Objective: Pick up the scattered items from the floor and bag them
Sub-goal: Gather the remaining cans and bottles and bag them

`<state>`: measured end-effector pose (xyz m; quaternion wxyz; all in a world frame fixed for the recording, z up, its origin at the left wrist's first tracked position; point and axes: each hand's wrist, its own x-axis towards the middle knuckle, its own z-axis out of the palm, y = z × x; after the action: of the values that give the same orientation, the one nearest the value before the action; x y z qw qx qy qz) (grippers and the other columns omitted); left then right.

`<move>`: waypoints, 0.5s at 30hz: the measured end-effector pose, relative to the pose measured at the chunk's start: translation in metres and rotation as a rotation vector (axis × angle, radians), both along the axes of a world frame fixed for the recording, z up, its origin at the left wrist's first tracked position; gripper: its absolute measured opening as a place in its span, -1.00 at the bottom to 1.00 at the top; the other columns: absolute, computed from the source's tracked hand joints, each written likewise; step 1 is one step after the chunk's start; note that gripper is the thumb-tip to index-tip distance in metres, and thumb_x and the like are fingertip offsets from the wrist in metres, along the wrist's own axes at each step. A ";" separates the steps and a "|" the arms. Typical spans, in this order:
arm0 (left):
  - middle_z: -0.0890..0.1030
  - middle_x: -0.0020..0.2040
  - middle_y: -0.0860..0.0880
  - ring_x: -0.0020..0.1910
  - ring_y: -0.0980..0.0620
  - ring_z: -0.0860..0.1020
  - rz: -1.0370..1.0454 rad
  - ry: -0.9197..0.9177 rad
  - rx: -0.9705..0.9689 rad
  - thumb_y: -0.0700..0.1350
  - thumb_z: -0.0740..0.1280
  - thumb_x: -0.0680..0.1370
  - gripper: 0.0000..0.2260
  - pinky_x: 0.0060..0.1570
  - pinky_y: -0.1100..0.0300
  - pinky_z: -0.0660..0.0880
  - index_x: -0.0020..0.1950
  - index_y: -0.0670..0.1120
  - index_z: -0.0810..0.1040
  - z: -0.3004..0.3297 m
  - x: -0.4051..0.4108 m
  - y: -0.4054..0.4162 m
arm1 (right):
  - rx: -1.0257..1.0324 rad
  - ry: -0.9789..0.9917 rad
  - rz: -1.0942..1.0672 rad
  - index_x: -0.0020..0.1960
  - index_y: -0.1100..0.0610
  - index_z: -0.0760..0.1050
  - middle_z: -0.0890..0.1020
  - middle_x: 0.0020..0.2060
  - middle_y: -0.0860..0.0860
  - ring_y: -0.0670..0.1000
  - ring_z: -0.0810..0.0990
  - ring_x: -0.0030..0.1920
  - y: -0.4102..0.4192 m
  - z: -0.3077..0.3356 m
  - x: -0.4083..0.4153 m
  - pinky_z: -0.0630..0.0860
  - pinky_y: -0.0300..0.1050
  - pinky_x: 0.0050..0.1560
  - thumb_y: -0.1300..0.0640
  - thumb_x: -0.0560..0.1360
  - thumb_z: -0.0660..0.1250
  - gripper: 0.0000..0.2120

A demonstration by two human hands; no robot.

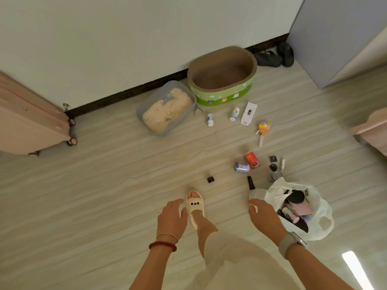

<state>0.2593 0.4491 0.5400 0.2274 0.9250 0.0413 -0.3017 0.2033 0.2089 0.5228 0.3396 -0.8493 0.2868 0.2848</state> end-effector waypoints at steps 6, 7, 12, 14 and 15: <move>0.40 0.36 -0.06 0.34 -0.04 0.36 -0.149 -0.019 0.059 -0.08 0.12 0.59 -0.67 0.31 0.06 0.30 0.35 -0.05 0.33 0.027 0.153 0.044 | 0.082 0.013 -0.097 0.29 0.22 0.39 0.48 0.26 0.20 0.17 0.43 0.27 0.043 0.005 0.131 0.29 -0.05 0.29 0.22 0.57 0.12 -0.69; 0.40 0.35 -0.07 0.33 -0.05 0.36 -0.169 -0.042 0.064 -0.08 0.12 0.59 -0.67 0.30 0.06 0.30 0.35 -0.06 0.33 0.034 0.179 0.047 | 0.080 -0.007 -0.116 0.28 0.22 0.40 0.49 0.25 0.20 0.17 0.44 0.25 0.050 0.010 0.153 0.31 -0.04 0.28 0.21 0.57 0.12 -0.69; 0.42 0.33 -0.08 0.30 -0.07 0.38 -0.337 -0.071 0.083 -0.08 0.13 0.58 -0.67 0.26 0.04 0.30 0.35 -0.05 0.35 0.043 0.288 0.038 | 0.085 -0.082 -0.214 0.28 0.17 0.40 0.51 0.23 0.15 0.15 0.45 0.25 0.074 0.029 0.236 0.36 0.03 0.28 0.17 0.56 0.12 -0.69; 0.42 0.32 -0.09 0.29 -0.08 0.39 -0.476 -0.053 0.079 -0.08 0.13 0.57 -0.67 0.25 0.05 0.32 0.34 -0.05 0.35 0.037 0.328 0.020 | 0.064 -0.082 -0.306 0.28 0.15 0.40 0.51 0.23 0.15 0.15 0.46 0.24 0.075 0.028 0.258 0.37 0.06 0.27 0.16 0.56 0.11 -0.69; 0.42 0.32 -0.10 0.28 -0.08 0.40 -0.555 -0.038 0.073 -0.08 0.13 0.57 -0.67 0.24 0.05 0.34 0.34 -0.06 0.35 0.032 0.347 0.010 | 0.055 -0.073 -0.362 0.28 0.15 0.40 0.52 0.22 0.14 0.14 0.46 0.24 0.075 0.027 0.267 0.38 0.07 0.27 0.15 0.56 0.11 -0.69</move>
<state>0.6061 0.4586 0.5718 0.1035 0.9140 -0.2071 -0.3331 0.4702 0.2834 0.5501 0.4186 -0.7839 0.4145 0.1959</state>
